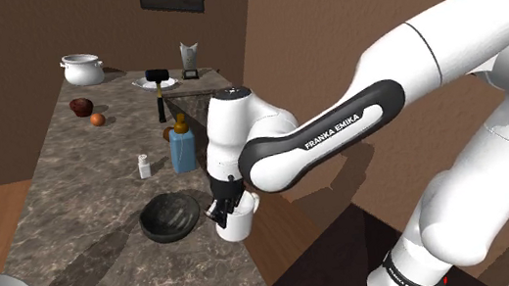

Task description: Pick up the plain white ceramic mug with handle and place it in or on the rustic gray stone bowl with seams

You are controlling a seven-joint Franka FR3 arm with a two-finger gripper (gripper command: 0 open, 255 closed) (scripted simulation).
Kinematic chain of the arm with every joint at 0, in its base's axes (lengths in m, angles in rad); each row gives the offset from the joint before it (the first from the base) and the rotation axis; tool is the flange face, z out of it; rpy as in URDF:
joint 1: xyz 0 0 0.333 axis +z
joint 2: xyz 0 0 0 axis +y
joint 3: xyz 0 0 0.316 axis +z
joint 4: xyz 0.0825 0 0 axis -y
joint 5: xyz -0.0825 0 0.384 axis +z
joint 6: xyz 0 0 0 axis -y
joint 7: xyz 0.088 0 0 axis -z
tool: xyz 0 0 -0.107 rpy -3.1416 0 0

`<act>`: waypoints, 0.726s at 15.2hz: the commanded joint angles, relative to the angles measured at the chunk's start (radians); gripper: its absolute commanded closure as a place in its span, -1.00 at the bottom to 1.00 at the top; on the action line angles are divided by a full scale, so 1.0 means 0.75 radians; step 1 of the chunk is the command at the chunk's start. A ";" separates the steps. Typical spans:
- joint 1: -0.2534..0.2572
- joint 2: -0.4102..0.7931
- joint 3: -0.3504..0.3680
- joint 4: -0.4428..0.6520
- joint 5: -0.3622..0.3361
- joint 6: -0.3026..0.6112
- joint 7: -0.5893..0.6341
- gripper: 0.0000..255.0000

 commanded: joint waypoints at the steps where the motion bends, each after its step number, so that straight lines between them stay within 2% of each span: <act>1: 0.002 -0.027 -0.002 0.013 0.017 -0.037 -0.011 1.00; 8: 0.006 -0.100 -0.017 0.074 0.056 -0.163 -0.043 1.00; 11: -0.018 0.064 -0.006 0.252 -0.045 -0.197 0.008 1.00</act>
